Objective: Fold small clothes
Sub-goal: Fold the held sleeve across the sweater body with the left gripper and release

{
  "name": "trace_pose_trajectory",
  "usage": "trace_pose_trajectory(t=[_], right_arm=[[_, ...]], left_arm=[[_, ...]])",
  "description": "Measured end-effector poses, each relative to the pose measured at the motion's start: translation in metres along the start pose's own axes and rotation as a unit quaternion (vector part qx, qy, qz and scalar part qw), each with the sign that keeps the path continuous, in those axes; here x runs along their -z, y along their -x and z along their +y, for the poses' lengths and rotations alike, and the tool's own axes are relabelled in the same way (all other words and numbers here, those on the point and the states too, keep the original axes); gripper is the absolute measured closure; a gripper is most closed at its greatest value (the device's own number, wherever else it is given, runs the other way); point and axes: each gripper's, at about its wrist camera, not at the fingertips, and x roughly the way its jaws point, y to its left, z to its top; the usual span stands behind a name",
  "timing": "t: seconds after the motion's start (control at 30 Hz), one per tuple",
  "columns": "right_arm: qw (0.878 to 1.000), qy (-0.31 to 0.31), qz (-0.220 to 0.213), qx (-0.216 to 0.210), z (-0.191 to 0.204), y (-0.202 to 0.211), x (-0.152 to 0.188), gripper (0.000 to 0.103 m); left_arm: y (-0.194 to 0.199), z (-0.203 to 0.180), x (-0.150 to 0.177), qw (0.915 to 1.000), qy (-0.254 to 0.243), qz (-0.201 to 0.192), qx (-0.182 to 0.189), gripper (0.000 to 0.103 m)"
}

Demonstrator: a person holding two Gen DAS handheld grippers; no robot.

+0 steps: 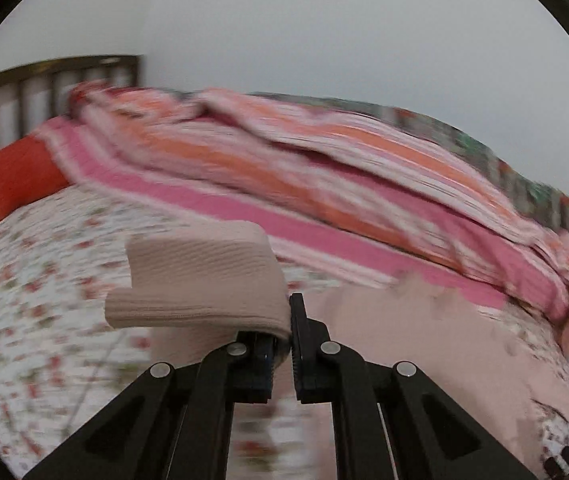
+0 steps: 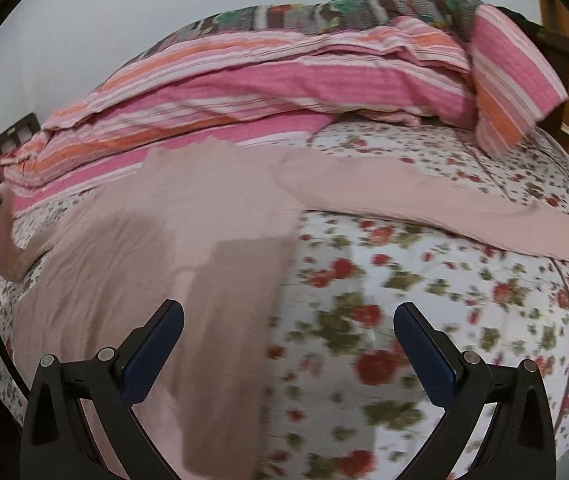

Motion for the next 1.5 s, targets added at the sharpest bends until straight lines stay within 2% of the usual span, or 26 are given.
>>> trace_pose_trajectory(t=[0.2, 0.33, 0.43, 0.53, 0.6, 0.63, 0.7, 0.77, 0.8, 0.83, 0.9, 1.03, 1.1, 1.2, 1.27, 1.33, 1.43, 1.5], right_arm=[[1.0, -0.019, -0.01, 0.012, -0.037, 0.012, 0.007, 0.0], [0.999, -0.036, -0.01, 0.02, -0.058, 0.013, 0.01, 0.0], [0.999, -0.045, -0.006, 0.026, -0.069, 0.011, 0.011, 0.0], [0.998, -0.046, -0.002, 0.031, -0.076, 0.007, 0.01, 0.0], [0.999, -0.042, 0.0, 0.03, -0.076, 0.004, 0.01, 0.0], [0.999, -0.039, 0.0, 0.029, -0.075, 0.002, 0.008, 0.0], [0.999, -0.036, -0.001, 0.026, -0.073, -0.001, 0.004, 0.0], [0.999, -0.032, -0.007, 0.013, -0.067, -0.005, -0.002, 0.001], [1.0, -0.029, -0.01, 0.0, -0.062, -0.008, -0.007, 0.004], [1.0, -0.027, -0.01, -0.008, -0.059, -0.011, -0.01, 0.005], [0.999, -0.023, -0.011, -0.021, -0.049, -0.019, -0.019, 0.011], [0.999, -0.009, -0.02, -0.026, -0.025, -0.037, -0.036, 0.024], [0.999, -0.004, -0.019, -0.038, -0.014, -0.046, -0.044, 0.032], [0.999, 0.006, -0.016, -0.051, 0.009, -0.06, -0.059, 0.033], [0.998, 0.016, -0.009, -0.065, 0.026, -0.069, -0.068, 0.033], [0.997, 0.029, 0.0, -0.078, 0.044, -0.08, -0.077, 0.033], [0.995, 0.05, 0.016, -0.081, 0.075, -0.097, -0.089, 0.033], [0.995, 0.057, 0.025, -0.075, 0.088, -0.107, -0.096, 0.033]], left_arm=[[-0.03, -0.129, 0.012, 0.9939, -0.078, 0.027, 0.073, 0.096], [-0.05, -0.206, 0.039, 0.9836, -0.131, 0.05, 0.113, 0.096], [-0.062, -0.244, 0.062, 0.9747, -0.153, 0.076, 0.144, 0.096], [-0.071, -0.258, 0.079, 0.9697, -0.151, 0.101, 0.163, 0.096], [-0.077, -0.259, 0.084, 0.9666, -0.141, 0.122, 0.176, 0.091], [-0.079, -0.258, 0.084, 0.9653, -0.138, 0.134, 0.177, 0.079], [-0.082, -0.255, 0.081, 0.9663, -0.133, 0.142, 0.169, 0.063], [-0.076, -0.242, 0.076, 0.9692, -0.124, 0.122, 0.174, 0.048], [-0.071, -0.234, 0.073, 0.9707, -0.121, 0.111, 0.175, 0.03], [-0.066, -0.224, 0.069, 0.9729, -0.119, 0.098, 0.172, 0.019], [-0.056, -0.202, 0.063, 0.9763, -0.119, 0.072, 0.166, 0.019], [-0.054, -0.155, 0.053, 0.9837, -0.128, 0.049, 0.116, 0.019], [-0.059, -0.128, 0.052, 0.9876, -0.124, 0.046, 0.085, 0.019], [-0.072, -0.083, 0.054, 0.992, -0.106, 0.056, 0.04, 0.019], [-0.082, -0.062, 0.057, 0.9924, -0.089, 0.076, 0.038, 0.02], [-0.095, -0.045, 0.063, 0.9909, -0.067, 0.105, 0.053, 0.02], [-0.113, -0.037, 0.073, 0.987, -0.049, 0.14, 0.062, 0.02], [-0.116, -0.042, 0.074, 0.9871, -0.058, 0.139, 0.055, 0.019]])
